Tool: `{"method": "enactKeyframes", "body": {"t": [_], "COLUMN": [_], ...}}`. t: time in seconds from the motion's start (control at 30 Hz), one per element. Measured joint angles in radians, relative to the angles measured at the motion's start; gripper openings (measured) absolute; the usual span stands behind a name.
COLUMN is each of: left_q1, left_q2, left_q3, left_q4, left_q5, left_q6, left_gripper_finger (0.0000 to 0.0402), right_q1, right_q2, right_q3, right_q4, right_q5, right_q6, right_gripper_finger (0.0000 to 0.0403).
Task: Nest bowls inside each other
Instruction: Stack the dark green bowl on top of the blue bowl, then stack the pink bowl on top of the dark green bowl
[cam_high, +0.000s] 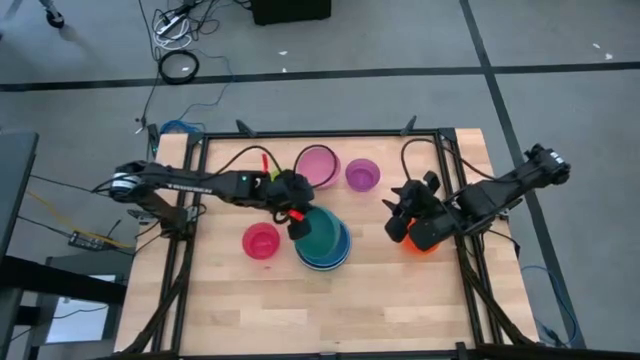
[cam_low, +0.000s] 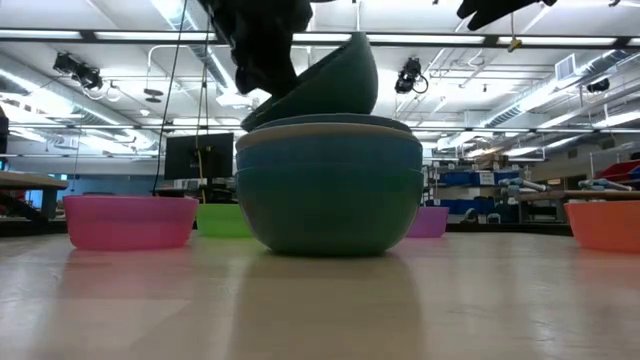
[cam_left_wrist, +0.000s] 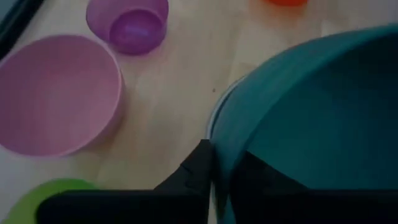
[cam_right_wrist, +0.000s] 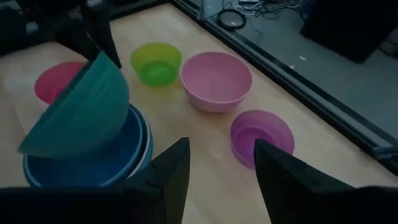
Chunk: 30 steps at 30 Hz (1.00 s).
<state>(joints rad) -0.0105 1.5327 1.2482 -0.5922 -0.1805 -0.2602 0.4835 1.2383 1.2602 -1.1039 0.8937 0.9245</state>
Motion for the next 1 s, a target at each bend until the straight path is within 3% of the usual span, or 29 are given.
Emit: {"method": "enactKeyframes", "body": {"t": [0.3, 0.63, 0.8, 1.0], "left_q1": [-0.001, 0.000, 0.000, -0.001], "left_q2": [0.014, 0.013, -0.009, -0.063], "left_q3": [0.091, 0.103, 0.111, 0.238], "left_q4": [-0.074, -0.102, -0.122, -0.255], "left_q5": [0.169, 0.172, 0.146, -0.009], "left_q6": [-0.055, -0.012, 0.091, 0.176], "left_gripper_finger": [0.0104, 0.0111, 0.0111, 0.0112], "right_q1": [-0.003, -0.008, -0.061, -0.194], "right_q2": [0.047, 0.068, 0.068, 0.068], "right_q3": [0.000, 0.000, 0.000, 0.000], "right_q4": [0.002, 0.010, 0.022, 0.167], "right_q5": [-0.029, -0.013, 0.056, -0.014], "right_q6": [0.024, 0.021, -0.036, -0.215], "right_gripper_finger": [0.0164, 0.0164, 0.0164, 0.0164]}}
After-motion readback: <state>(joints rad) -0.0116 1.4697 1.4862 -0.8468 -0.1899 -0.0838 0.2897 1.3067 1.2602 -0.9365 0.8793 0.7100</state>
